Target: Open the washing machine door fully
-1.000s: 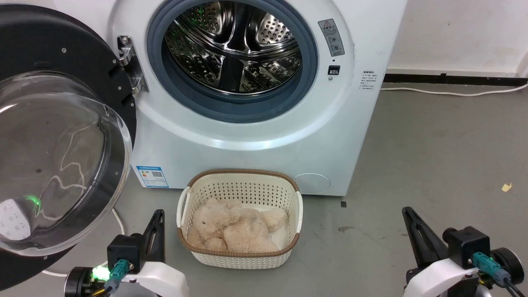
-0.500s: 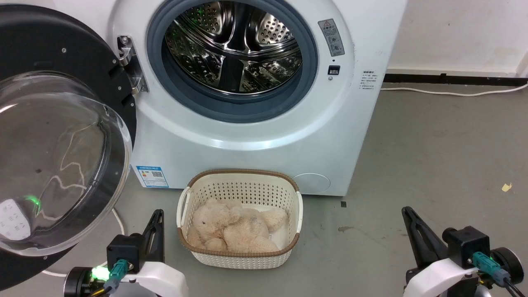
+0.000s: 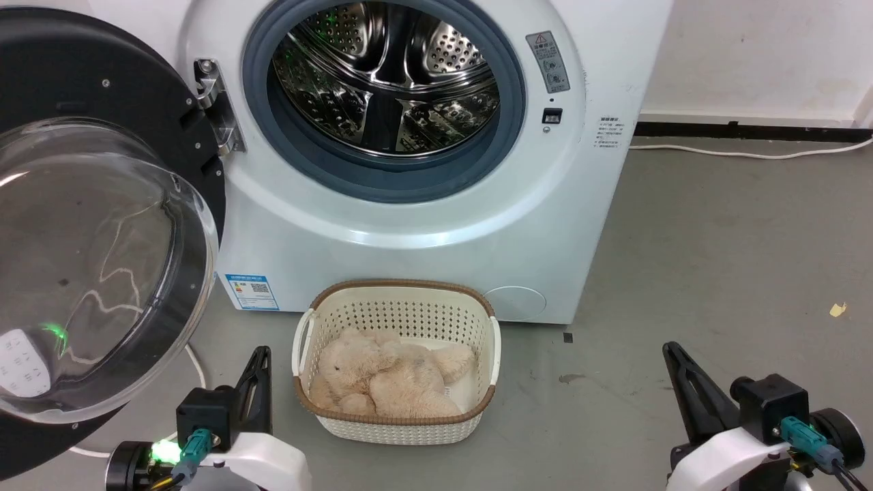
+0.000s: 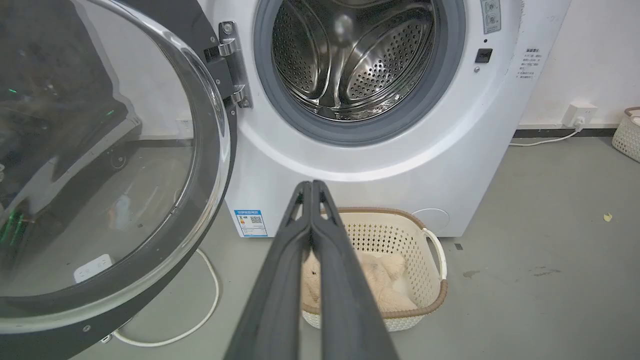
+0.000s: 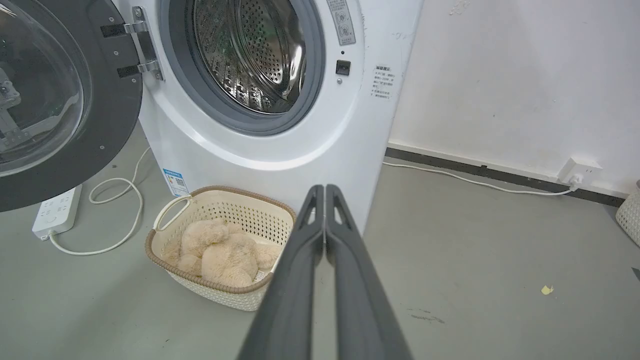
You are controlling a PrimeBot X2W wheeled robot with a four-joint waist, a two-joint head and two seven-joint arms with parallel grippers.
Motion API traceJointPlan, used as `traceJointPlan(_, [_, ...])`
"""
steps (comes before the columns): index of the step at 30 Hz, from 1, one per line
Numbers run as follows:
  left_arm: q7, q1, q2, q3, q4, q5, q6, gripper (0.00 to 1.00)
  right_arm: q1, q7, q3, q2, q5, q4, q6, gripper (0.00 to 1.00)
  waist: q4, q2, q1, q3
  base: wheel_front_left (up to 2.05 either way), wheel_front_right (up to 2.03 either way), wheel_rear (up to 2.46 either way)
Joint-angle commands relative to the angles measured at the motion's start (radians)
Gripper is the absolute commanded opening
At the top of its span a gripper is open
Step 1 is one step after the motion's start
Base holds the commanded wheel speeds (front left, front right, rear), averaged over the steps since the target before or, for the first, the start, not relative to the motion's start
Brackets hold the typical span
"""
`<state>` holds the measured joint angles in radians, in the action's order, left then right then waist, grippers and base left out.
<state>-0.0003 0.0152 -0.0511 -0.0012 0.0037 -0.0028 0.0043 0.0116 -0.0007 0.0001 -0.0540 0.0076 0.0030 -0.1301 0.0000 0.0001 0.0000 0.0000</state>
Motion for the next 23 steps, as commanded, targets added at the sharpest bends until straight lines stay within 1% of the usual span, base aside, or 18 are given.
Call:
traceJointPlan(1, [0.000, -0.015, 0.001, 0.001, -0.004, 0.003, -0.004, 0.00, -0.012, 0.001, 0.000, 0.004, -0.008, -0.003, -0.001, 0.00, 0.000, -0.0001, 0.0000, 0.000, 0.00, 0.00, 0.00])
traceJointPlan(23, [0.000, -0.015, 0.001, 0.001, -0.004, 0.003, -0.004, 0.00, -0.012, 0.001, 0.000, 0.004, -0.008, -0.003, -0.001, 0.00, 0.000, -0.0001, 0.0000, 0.000, 0.00, 0.00, 0.00])
